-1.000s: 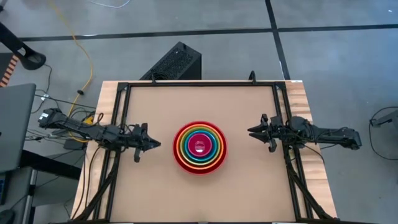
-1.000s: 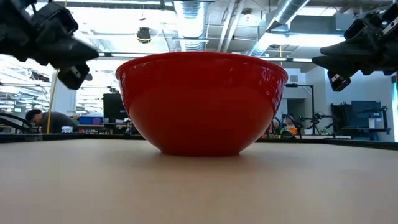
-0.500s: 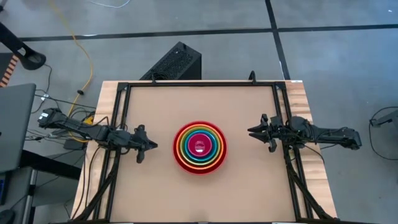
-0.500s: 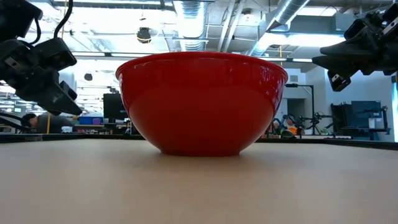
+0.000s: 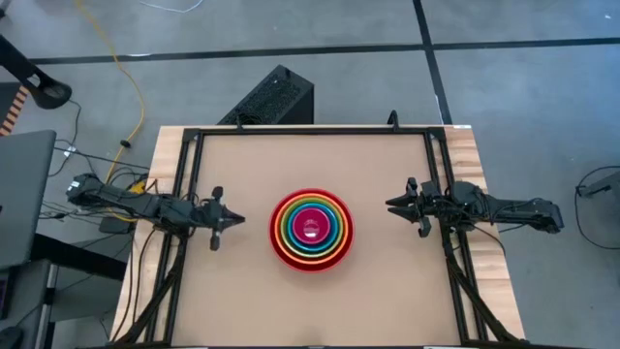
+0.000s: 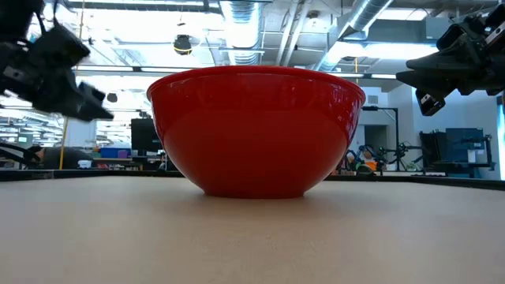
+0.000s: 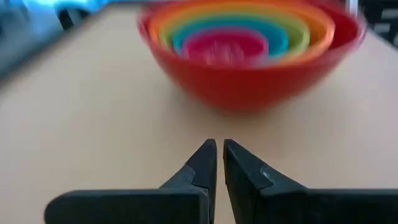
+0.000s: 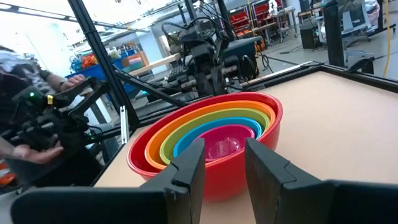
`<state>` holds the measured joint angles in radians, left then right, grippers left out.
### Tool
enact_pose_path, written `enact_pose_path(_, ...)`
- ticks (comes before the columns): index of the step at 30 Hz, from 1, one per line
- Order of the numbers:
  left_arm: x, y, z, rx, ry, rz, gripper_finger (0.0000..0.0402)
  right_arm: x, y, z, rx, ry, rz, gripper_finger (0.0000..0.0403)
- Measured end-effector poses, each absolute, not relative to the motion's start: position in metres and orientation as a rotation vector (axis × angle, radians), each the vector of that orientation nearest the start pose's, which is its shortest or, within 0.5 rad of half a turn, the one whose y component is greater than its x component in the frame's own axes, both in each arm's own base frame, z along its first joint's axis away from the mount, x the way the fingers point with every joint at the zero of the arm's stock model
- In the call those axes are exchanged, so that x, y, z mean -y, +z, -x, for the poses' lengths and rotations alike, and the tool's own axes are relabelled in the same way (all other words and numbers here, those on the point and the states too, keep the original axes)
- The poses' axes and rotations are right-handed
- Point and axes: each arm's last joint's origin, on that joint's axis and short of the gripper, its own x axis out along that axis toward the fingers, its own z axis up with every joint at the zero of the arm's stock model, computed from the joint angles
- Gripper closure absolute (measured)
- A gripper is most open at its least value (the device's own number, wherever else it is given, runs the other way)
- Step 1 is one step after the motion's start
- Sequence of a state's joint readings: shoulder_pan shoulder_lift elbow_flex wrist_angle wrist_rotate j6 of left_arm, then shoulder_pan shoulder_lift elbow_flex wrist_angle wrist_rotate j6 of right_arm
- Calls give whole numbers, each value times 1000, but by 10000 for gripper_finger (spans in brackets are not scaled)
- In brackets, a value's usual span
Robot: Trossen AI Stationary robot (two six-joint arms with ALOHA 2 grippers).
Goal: Nest bowls inside each other
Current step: Return to Home Position
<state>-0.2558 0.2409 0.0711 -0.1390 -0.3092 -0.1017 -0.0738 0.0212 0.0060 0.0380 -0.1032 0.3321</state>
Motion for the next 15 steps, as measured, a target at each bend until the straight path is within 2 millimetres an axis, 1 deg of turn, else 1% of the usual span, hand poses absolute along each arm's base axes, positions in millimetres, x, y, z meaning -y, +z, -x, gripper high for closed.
enact_pose_path(4, 15, 167, -97, -158, 90, -105, 383, 4, 168, -98, 18, 33, -330, 286)
enact_pose_path(7, 13, 174, -91, -71, 94, -131, 383, 4, 168, -98, 17, 33, -330, 286)
enact_pose_path(15, 13, 174, -91, -69, 94, -82, 383, 4, 167, -98, 16, 33, -330, 286)
